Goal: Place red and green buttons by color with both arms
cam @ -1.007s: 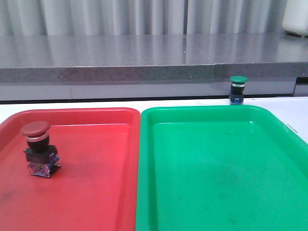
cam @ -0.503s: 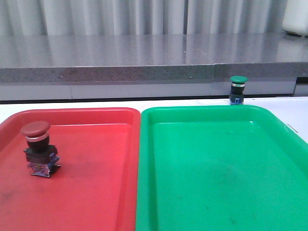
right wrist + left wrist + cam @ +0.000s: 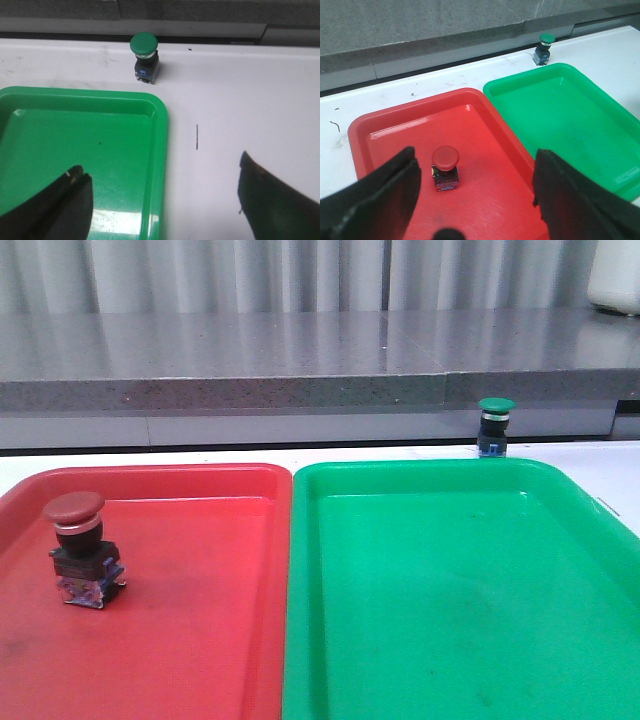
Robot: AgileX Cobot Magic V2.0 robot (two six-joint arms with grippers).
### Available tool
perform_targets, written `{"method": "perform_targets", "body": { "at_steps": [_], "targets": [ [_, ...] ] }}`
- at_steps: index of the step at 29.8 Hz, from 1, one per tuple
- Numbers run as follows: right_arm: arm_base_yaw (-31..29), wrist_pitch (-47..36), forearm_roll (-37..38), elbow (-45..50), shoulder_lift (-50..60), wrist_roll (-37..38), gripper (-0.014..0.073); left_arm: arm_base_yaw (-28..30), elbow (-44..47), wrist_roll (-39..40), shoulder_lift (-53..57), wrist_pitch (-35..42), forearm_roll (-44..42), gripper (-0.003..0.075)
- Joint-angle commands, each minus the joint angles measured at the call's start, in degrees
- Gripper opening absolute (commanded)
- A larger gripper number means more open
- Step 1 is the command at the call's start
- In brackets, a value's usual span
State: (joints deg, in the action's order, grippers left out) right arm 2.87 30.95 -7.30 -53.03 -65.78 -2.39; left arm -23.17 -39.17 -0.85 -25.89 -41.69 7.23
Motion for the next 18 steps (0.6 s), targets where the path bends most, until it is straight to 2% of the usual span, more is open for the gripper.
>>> {"method": "perform_targets", "body": {
  "at_steps": [1, 18],
  "targets": [
    [1.20, -3.84, -0.47, -6.49, -5.58, -0.97, 0.0611, -0.46, -1.56, 0.37, -0.27, 3.98, 0.88, 0.0473],
    [1.99, -7.11, -3.49, -33.16, -40.10, -1.24, 0.0611, -0.46, -1.56, 0.37, -0.27, 3.98, 0.88, 0.0473]
  ]
}}
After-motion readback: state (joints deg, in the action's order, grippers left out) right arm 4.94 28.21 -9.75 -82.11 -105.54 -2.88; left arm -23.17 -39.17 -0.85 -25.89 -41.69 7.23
